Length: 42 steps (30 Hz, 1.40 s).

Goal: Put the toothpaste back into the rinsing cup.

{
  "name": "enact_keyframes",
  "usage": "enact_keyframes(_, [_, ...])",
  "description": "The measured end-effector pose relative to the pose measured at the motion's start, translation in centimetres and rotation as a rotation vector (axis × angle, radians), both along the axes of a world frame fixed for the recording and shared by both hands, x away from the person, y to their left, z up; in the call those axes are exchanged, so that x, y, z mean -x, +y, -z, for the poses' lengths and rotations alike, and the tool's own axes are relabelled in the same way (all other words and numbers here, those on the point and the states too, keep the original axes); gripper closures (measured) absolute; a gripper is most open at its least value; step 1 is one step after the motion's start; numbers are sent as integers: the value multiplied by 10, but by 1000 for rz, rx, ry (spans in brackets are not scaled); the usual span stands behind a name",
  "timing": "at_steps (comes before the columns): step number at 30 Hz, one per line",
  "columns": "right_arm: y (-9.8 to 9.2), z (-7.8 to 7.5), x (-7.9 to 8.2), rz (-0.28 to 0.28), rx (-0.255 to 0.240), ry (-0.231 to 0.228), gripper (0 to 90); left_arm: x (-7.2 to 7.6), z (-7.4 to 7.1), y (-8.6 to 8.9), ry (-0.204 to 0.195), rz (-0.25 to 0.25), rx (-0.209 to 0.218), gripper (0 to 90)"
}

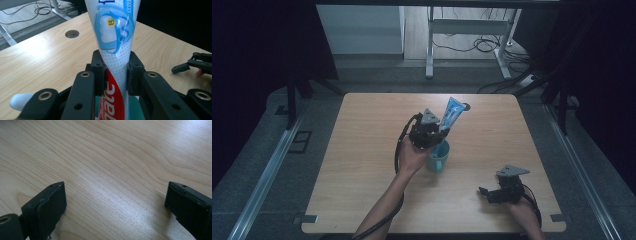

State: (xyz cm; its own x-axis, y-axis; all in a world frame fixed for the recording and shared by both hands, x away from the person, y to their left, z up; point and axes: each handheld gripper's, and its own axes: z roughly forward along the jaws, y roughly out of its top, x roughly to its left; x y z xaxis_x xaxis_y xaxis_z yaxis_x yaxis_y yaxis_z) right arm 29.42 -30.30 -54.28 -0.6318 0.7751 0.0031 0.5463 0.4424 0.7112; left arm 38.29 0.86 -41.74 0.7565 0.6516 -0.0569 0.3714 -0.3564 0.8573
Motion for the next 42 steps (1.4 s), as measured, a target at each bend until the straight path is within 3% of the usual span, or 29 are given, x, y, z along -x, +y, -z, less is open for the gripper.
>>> enact_keyframes(23, [0,0,0,0,1,0,35,1,27,-1,31,-18,20,724])
enact_keyframes(42, [0,0,0,1,0,2,35,3,38,-3,34,-17,19,716])
